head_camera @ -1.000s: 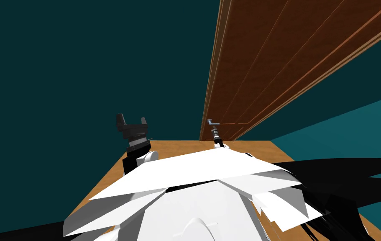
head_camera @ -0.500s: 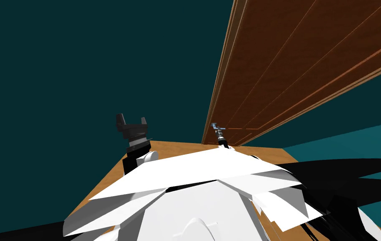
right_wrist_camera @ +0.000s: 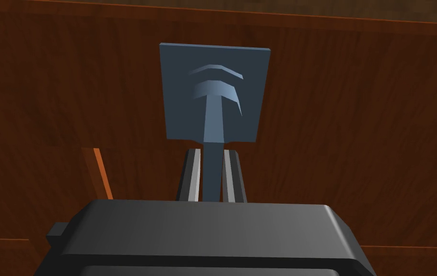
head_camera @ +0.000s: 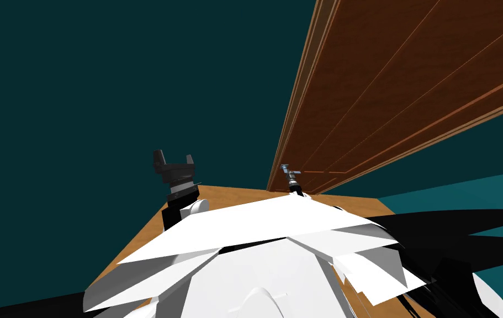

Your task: Pull the door open

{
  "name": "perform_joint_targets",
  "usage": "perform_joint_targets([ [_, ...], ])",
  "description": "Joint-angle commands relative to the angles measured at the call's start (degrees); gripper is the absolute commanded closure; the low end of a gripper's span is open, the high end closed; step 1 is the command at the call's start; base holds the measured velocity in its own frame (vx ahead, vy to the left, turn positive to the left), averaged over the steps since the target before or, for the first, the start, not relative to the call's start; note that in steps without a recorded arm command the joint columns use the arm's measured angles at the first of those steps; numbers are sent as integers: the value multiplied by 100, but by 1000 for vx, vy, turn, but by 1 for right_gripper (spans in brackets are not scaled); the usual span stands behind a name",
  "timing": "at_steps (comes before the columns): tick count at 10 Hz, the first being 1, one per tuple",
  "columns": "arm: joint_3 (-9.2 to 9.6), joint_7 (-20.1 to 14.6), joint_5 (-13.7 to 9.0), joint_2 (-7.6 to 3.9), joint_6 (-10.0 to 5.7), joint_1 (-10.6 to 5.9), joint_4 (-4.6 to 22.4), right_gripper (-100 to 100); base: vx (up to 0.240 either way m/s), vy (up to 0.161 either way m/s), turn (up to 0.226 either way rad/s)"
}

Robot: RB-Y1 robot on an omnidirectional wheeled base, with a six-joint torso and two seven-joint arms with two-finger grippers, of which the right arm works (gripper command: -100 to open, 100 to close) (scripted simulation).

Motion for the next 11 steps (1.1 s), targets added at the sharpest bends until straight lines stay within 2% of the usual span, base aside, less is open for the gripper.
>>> perform_joint_targets([
  [1, 2, -1, 1, 4, -3, 4, 1, 100, -18, 3, 2],
  [3, 2, -1, 1, 4, -3, 4, 1, 100, -4, 0, 0],
  [4, 73, -85, 46, -40, -25, 40, -3, 100, -113, 1, 85],
  [6, 146, -176, 92, -91, -61, 73, -16, 100, -199, -30, 91],
  [11, 463, -580, 293, -320, -218, 216, -72, 100, -206, -53, 121],
])
